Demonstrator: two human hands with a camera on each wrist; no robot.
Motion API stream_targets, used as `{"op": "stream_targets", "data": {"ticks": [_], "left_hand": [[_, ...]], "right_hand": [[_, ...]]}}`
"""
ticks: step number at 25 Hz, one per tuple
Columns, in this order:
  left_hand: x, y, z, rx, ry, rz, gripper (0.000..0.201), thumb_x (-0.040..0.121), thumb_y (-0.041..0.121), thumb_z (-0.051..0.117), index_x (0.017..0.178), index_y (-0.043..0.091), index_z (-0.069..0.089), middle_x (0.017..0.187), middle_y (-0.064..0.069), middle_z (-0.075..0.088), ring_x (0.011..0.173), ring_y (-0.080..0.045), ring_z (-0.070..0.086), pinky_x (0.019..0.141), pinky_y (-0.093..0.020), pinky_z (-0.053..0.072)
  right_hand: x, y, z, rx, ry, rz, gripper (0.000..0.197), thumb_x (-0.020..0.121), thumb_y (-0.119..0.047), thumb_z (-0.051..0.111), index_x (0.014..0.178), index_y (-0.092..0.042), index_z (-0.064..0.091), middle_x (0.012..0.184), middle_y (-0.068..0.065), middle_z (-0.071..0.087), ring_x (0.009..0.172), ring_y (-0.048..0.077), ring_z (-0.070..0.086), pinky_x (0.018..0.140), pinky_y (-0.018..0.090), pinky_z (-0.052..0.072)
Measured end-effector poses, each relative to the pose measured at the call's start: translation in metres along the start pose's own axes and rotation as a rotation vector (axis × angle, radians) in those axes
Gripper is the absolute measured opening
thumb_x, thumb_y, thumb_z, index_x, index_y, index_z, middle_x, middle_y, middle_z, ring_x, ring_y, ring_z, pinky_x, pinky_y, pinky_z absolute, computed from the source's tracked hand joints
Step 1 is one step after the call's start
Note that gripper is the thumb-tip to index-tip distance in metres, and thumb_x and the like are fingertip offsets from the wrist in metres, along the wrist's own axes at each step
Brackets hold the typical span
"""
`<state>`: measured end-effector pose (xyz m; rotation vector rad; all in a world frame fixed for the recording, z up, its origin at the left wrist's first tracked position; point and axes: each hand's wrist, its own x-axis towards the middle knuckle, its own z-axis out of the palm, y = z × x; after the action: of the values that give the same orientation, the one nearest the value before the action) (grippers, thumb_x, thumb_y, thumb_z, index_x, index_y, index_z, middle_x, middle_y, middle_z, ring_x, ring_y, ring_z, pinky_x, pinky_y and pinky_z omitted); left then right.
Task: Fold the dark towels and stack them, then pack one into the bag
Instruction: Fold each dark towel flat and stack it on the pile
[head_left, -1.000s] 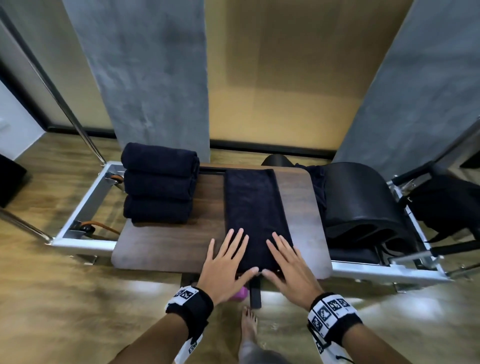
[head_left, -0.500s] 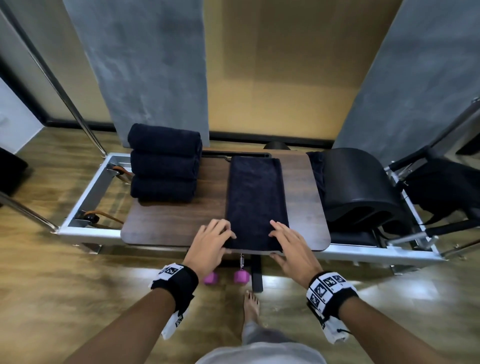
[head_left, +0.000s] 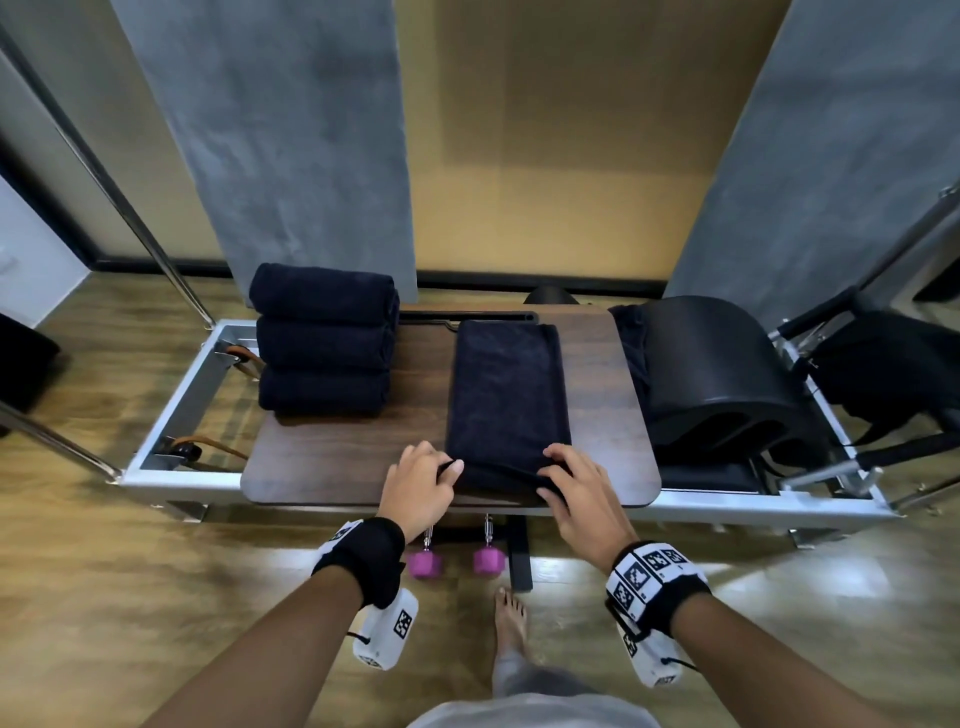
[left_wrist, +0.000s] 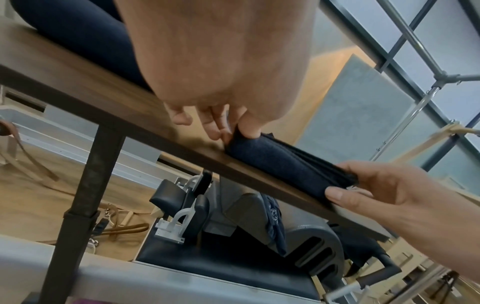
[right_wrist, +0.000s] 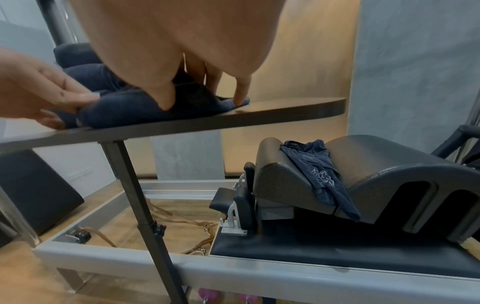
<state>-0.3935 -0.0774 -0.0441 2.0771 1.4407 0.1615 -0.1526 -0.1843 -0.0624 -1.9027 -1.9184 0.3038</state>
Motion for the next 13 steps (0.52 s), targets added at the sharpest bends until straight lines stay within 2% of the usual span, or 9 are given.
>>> {"op": "stream_targets", "data": {"ticks": [2,4,5,8,11,13], "left_hand": [[0.002,0.003,-0.003,0.018,-0.019,-0.03,0.036,0.11,0.043,0.047,0.107,0.017,0.071,0.104,0.003,0.052,0.117,-0.025,0.052,0.104,-0.044,0.039],[0.004,0.005,-0.005,0.002,-0.01,-0.075,0.04,0.107,0.049,0.05,0.095,0.018,0.07,0.097,0.004,0.055,0.11,-0.024,0.057,0.102,-0.044,0.043],[0.004,0.006,-0.005,-0.018,-0.001,-0.099,0.042,0.106,0.052,0.052,0.085,0.019,0.068,0.091,0.005,0.056,0.104,-0.023,0.06,0.099,-0.043,0.045],[0.007,0.009,-0.006,-0.065,0.005,-0.162,0.054,0.101,0.058,0.058,0.061,0.023,0.051,0.067,0.01,0.051,0.082,-0.022,0.06,0.092,-0.042,0.048],[0.012,0.013,-0.007,-0.07,0.006,-0.212,0.061,0.098,0.059,0.062,0.056,0.021,0.041,0.057,0.01,0.045,0.073,-0.025,0.055,0.084,-0.041,0.045],[0.016,0.017,-0.008,-0.077,-0.005,-0.246,0.064,0.095,0.059,0.066,0.053,0.02,0.038,0.054,0.009,0.044,0.069,-0.024,0.054,0.078,-0.039,0.042]], "right_hand": [[0.003,-0.004,-0.006,0.004,-0.003,0.014,0.029,0.102,-0.016,0.059,0.131,-0.018,0.065,0.123,-0.003,0.057,0.113,0.017,0.054,0.102,0.039,0.045],[0.005,-0.005,-0.012,0.11,-0.043,0.08,0.041,0.104,-0.013,0.055,0.142,-0.026,0.053,0.114,-0.005,0.06,0.104,0.015,0.052,0.096,0.036,0.046],[0.006,-0.005,-0.014,0.158,-0.041,0.091,0.037,0.104,-0.012,0.055,0.137,-0.028,0.055,0.11,-0.005,0.063,0.1,0.016,0.054,0.093,0.037,0.048],[0.013,0.001,-0.013,0.227,0.011,0.088,0.019,0.102,-0.006,0.057,0.108,-0.019,0.07,0.097,0.0,0.067,0.092,0.02,0.06,0.085,0.043,0.052],[0.021,-0.001,-0.01,0.134,-0.011,0.154,0.016,0.1,-0.007,0.06,0.101,-0.017,0.072,0.108,-0.005,0.057,0.101,0.015,0.054,0.089,0.034,0.05],[0.024,-0.004,-0.009,0.006,-0.021,0.126,0.017,0.095,-0.006,0.063,0.1,-0.02,0.072,0.111,-0.007,0.052,0.103,0.015,0.05,0.089,0.031,0.047]]}}
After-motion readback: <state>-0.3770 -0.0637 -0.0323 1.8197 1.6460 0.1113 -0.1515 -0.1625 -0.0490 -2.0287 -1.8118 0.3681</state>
